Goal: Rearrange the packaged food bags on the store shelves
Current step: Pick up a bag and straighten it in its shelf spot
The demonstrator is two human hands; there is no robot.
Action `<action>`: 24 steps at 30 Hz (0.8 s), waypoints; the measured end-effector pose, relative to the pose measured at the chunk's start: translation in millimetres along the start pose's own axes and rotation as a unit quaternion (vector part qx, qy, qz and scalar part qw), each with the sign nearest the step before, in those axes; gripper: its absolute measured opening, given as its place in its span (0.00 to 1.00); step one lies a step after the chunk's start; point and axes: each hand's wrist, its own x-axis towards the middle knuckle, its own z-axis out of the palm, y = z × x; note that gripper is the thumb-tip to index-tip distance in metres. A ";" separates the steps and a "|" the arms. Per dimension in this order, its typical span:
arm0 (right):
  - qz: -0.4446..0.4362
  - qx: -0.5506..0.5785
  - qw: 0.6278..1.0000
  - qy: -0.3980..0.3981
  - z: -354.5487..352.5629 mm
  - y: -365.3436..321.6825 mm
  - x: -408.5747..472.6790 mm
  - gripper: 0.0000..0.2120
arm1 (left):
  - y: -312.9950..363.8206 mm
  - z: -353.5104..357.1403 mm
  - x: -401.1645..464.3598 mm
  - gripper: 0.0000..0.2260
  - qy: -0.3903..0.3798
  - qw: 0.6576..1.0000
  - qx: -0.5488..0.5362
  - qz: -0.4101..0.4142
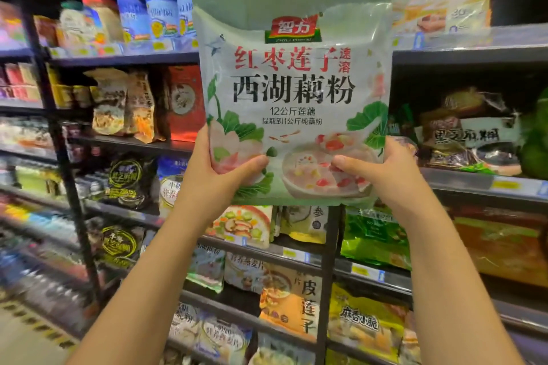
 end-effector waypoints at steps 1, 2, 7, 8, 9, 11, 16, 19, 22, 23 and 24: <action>0.003 0.001 1.000 0.000 11.4 4.2 0.3 0.25 | -6.5 -9.2 1.1 0.33 -0.004 1.000 0.005 -0.003; 0.009 0.002 1.000 0.000 22.4 8.2 1.3 0.26 | -13.1 -17.5 2.4 0.32 -0.007 1.000 0.009 -0.007; 0.023 0.020 0.999 -0.014 64.2 31.5 15.6 0.23 | -50.3 -48.5 15.3 0.32 -0.011 0.999 0.015 -0.027; 0.023 0.017 0.999 -0.014 71.0 36.8 20.1 0.23 | -58.3 -52.7 19.2 0.34 -0.011 0.999 0.014 -0.032; 0.023 0.014 1.000 -0.013 77.5 42.5 24.8 0.24 | -66.9 -56.7 23.5 0.35 -0.010 0.999 0.014 -0.036; 0.023 0.013 1.000 -0.011 89.8 55.4 36.1 0.26 | -84.2 -63.3 33.5 0.37 -0.009 0.999 0.014 -0.038; 0.023 0.019 1.000 -0.001 117.7 89.0 65.5 0.32 | -131.9 -77.8 64.8 0.34 -0.016 0.999 0.003 -0.046; 0.030 0.003 1.000 0.004 131.3 106.7 79.7 0.31 | -159.4 -85.4 81.7 0.33 -0.022 0.999 -0.006 -0.049; 0.035 -0.012 0.999 0.017 148.9 123.6 88.8 0.27 | -186.2 -95.0 95.2 0.32 -0.026 0.998 -0.019 -0.057; 0.038 -0.016 0.999 0.022 155.8 128.6 90.4 0.27 | -195.4 -99.6 99.0 0.31 -0.030 0.997 -0.021 -0.061; 0.042 -0.020 0.999 0.026 163.0 133.8 91.4 0.27 | -204.9 -104.5 102.9 0.32 -0.035 0.997 -0.024 -0.064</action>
